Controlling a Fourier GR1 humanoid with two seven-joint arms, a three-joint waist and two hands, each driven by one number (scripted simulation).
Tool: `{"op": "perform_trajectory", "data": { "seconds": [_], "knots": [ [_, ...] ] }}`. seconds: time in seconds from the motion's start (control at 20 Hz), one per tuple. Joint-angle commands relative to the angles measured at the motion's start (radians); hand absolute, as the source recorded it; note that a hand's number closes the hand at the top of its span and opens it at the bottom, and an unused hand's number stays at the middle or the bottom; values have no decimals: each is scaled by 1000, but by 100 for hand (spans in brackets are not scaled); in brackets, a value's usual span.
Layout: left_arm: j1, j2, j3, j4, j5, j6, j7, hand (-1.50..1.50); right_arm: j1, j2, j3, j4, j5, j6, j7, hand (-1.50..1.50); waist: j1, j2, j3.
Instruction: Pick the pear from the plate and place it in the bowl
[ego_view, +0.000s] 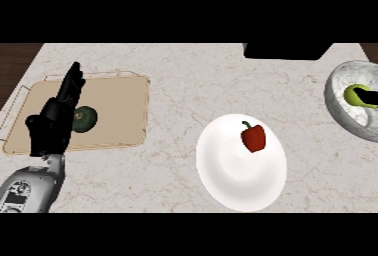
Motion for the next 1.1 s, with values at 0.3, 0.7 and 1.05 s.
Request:
{"op": "perform_trajectory", "data": {
  "seconds": [0.3, 0.7, 1.05],
  "knots": [
    [-27, -20, -3, 10, -9, -8, 21, 0, -50, -6, -188, 132, -184, 99, -369, -150, 1, 2, 0],
    [32, -4, 34, -14, -21, -17, 11, 0, 19, -104, -322, 196, -323, 287, -492, -150, -21, -10, -2],
    [100, 10, 68, -100, -10, -44, 48, 0, 160, -124, -368, 91, -434, 493, -532, -150, -47, -26, -6]
  ]
}}
